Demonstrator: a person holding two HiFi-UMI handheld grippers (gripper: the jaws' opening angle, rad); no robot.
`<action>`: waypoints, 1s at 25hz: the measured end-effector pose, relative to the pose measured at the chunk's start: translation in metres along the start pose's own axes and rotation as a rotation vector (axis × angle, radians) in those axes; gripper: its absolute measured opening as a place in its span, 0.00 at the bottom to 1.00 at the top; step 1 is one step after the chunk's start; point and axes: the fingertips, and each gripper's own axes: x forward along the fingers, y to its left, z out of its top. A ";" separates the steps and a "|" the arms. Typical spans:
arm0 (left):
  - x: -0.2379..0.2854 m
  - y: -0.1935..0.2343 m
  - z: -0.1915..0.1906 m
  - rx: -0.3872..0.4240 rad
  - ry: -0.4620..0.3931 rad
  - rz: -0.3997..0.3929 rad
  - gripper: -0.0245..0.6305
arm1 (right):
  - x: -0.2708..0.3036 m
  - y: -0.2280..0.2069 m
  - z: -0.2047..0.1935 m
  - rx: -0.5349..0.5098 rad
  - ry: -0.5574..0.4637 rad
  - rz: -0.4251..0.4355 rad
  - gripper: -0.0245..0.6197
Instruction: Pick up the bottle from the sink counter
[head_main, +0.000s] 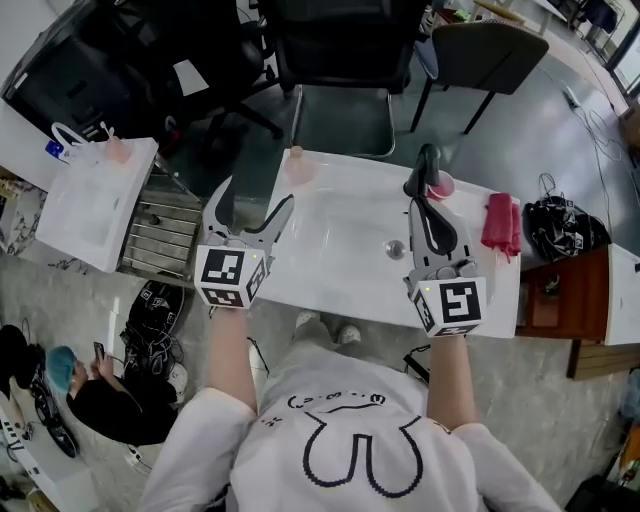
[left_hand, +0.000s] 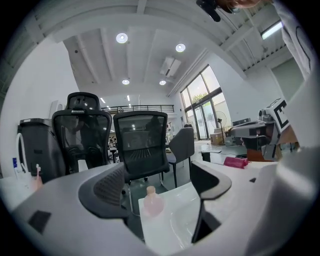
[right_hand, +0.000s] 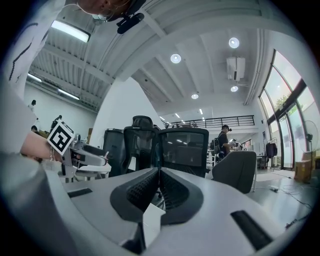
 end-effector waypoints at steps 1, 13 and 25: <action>0.003 0.003 -0.004 -0.001 0.009 -0.008 0.66 | 0.002 0.002 -0.002 0.001 0.007 -0.003 0.09; 0.060 0.037 -0.061 -0.012 0.103 -0.154 0.66 | 0.053 0.014 -0.023 0.018 0.101 -0.082 0.09; 0.124 0.039 -0.129 -0.023 0.185 -0.290 0.66 | 0.098 0.031 -0.067 0.028 0.204 -0.114 0.09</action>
